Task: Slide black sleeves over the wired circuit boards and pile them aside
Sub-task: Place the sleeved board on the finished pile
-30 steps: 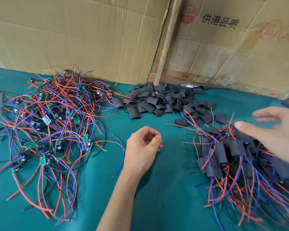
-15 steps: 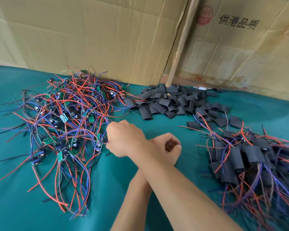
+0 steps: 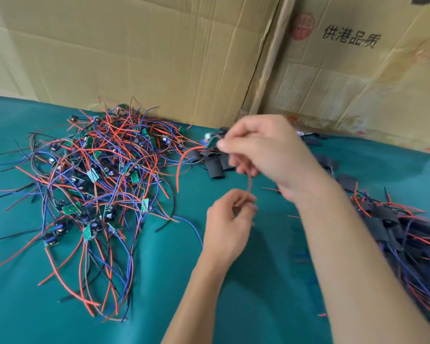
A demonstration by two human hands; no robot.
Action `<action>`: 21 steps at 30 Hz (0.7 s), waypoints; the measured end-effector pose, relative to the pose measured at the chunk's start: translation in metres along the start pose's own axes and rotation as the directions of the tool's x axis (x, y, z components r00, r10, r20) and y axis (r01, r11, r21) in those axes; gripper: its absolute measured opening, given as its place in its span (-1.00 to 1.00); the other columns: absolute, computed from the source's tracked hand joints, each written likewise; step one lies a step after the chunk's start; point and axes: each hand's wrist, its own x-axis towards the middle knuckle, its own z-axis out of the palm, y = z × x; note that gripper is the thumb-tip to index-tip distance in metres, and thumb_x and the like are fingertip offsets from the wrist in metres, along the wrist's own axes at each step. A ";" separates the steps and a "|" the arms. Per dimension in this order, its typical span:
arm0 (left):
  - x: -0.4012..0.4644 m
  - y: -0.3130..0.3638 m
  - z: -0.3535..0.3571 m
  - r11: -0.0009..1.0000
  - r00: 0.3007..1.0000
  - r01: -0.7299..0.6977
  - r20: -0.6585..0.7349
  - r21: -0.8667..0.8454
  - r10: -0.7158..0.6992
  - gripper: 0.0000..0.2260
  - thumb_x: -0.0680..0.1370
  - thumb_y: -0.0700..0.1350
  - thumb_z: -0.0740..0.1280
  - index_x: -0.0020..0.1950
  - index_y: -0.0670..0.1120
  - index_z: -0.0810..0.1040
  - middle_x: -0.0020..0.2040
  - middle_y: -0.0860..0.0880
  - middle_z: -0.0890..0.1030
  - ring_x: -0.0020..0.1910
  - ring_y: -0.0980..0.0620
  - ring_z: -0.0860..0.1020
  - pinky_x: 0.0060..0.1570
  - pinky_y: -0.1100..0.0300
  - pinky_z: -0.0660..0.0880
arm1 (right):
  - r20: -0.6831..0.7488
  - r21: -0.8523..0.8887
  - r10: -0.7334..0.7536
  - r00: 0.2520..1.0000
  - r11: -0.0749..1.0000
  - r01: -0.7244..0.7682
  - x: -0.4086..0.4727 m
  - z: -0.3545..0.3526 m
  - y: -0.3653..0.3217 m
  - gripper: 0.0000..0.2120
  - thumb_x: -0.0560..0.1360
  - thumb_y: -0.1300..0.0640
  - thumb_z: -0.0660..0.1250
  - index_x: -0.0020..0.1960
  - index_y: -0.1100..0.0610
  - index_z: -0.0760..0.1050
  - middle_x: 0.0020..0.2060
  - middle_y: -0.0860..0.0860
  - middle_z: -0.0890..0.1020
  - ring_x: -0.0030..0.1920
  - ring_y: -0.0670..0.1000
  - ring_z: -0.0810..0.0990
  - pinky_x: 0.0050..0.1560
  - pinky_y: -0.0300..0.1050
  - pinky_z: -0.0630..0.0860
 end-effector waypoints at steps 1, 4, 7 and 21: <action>0.001 0.001 -0.001 0.996 0.999 0.025 -0.030 -0.082 -0.028 -0.83 0.53 -0.22 0.26 -0.04 -0.02 0.62 -0.16 -0.06 0.70 -0.15 -0.04 0.67 -0.20 0.11 0.61 | -0.046 0.032 0.023 0.999 0.999 -0.022 -0.008 -0.011 0.006 -0.85 0.44 0.16 0.50 -0.27 0.12 0.58 -0.48 0.05 0.63 -0.51 -0.02 0.53 -0.52 -0.26 0.33; 0.006 0.009 -0.011 0.918 0.994 0.095 -0.014 -0.385 -0.108 -0.73 0.51 -0.13 0.20 0.13 -0.11 0.59 -0.03 -0.17 0.73 -0.08 -0.08 0.70 -0.16 0.15 0.62 | -0.162 0.048 0.150 0.975 0.988 -0.144 -0.034 -0.025 0.038 -0.85 0.46 0.19 0.48 -0.26 0.13 0.58 -0.48 0.08 0.63 -0.51 0.01 0.51 -0.51 -0.21 0.31; 0.004 0.014 -0.011 0.851 0.989 0.132 0.012 -0.508 -0.147 -0.79 0.67 -0.13 0.19 0.18 -0.16 0.58 -0.03 -0.15 0.72 -0.08 -0.10 0.71 -0.14 0.12 0.63 | -0.145 0.091 0.300 0.943 0.953 -0.289 -0.058 -0.016 0.068 -0.84 0.49 0.25 0.46 -0.25 0.17 0.56 -0.50 0.10 0.61 -0.55 0.01 0.49 -0.53 -0.27 0.32; 0.005 0.004 -0.012 0.934 0.982 0.132 -0.085 -0.332 -0.170 -0.86 0.58 -0.36 0.35 0.06 -0.18 0.63 -0.07 -0.17 0.63 -0.13 -0.12 0.73 -0.04 0.00 0.66 | -0.186 -0.387 0.272 0.944 0.863 -0.325 -0.043 -0.030 0.099 -0.86 0.42 0.16 0.44 -0.11 -0.06 0.69 -0.18 -0.09 0.74 -0.11 -0.01 0.67 -0.16 -0.18 0.48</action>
